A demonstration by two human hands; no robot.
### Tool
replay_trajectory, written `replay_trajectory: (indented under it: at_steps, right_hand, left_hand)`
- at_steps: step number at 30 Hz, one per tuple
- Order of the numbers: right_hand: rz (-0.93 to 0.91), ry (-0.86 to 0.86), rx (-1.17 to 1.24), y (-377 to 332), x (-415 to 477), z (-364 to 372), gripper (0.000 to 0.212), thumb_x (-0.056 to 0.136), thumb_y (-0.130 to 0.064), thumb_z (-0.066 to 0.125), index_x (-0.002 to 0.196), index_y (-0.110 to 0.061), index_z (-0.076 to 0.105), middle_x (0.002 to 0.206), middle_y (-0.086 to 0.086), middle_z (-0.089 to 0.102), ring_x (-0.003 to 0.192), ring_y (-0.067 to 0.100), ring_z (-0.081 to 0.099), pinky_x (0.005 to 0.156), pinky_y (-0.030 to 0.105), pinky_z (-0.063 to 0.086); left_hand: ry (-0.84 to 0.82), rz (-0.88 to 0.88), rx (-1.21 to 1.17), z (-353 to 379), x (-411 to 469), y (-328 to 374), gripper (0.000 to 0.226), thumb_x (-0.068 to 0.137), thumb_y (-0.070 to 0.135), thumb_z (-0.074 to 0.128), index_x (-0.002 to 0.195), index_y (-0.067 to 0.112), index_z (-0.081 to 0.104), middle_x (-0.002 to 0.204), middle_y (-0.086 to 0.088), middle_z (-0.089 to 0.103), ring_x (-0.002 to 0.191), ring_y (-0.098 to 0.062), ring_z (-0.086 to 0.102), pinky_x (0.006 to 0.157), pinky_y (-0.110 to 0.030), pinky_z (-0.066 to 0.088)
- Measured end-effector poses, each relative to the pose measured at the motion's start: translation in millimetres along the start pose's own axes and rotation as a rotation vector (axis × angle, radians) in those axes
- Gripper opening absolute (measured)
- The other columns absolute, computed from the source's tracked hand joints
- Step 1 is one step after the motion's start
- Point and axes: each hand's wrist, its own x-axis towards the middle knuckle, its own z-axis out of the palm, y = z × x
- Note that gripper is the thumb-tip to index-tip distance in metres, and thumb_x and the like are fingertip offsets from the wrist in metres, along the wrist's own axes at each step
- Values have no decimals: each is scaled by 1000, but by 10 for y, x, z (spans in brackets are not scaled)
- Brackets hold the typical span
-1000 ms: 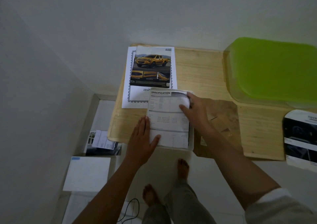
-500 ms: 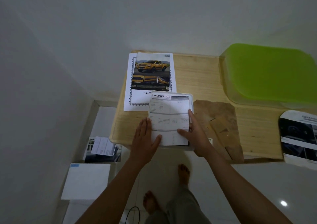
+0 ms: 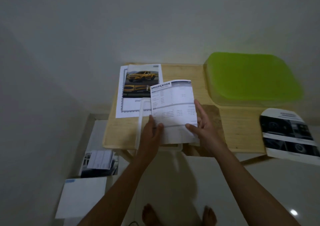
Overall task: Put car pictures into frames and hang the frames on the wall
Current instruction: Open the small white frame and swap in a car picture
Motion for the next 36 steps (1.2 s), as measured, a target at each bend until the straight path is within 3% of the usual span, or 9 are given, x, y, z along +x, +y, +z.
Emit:
replay_trajectory:
  at_steps: [4,7,11,13,19,22,26,31,36]
  right_hand:
    - [-26,128,-30,-165,-203,-616,77,84,12,55,141,-31,28,140,9,48,126,21,49,103,41,43]
    - [8,253,-52,-245,-412,-1199,73,84,10,56,141,-28,30,128,12,57,111,25,60,90,38,52]
    - [75,378,-141,-207,-686,-1966,71,84,8,58,142,-23,30,133,7,52,119,22,53,97,45,47]
    - [103,447,-199,-124,-785,-2333,70,82,8,61,141,-18,33,135,7,51,121,22,51,96,40,46]
    - [204,589,-375,99,-882,-3185,63,78,5,65,134,-15,44,118,2,56,106,16,53,78,18,38]
    - [227,605,-494,150,-844,-3493,57,76,2,66,128,-11,50,112,8,59,93,17,52,74,21,38]
    - [269,568,-647,224,-743,-3780,58,71,-1,69,125,-11,53,115,18,56,101,30,57,81,32,44]
    - [315,523,-737,282,-727,-3877,56,73,0,68,126,-9,50,113,18,46,105,31,52,89,32,42]
    - [338,499,-811,377,-707,-3845,51,74,-4,67,123,-3,51,111,20,47,106,32,47,88,32,39]
  left_hand:
    - [3,63,-76,457,-18,379,57,91,21,55,142,19,31,124,10,47,105,-6,52,87,-17,45]
    - [-72,117,-58,973,-26,589,48,89,15,60,134,19,44,109,6,61,90,1,58,74,-11,49]
    - [-184,157,-83,1774,-151,805,36,87,14,61,120,22,51,105,-3,64,86,-3,62,66,-11,47]
    - [-244,118,-74,2138,-225,881,42,88,9,60,124,27,45,98,3,63,78,9,61,64,-8,46]
    - [-386,69,-48,3082,-271,929,46,86,3,58,123,27,47,94,13,61,80,0,61,62,-11,48]
    - [-400,53,-22,3427,-246,966,47,84,-4,56,122,21,48,96,14,59,80,9,58,63,-8,46]
    - [-372,60,-9,3716,-170,999,44,82,-3,59,115,23,48,100,13,58,88,13,56,68,-5,45]
    - [-356,74,116,3824,-111,974,48,72,12,55,119,21,50,105,1,51,102,-17,54,84,-28,51]
    - [-370,65,243,3804,-93,951,51,77,-3,55,125,10,45,104,-1,38,97,-14,46,84,-24,51]
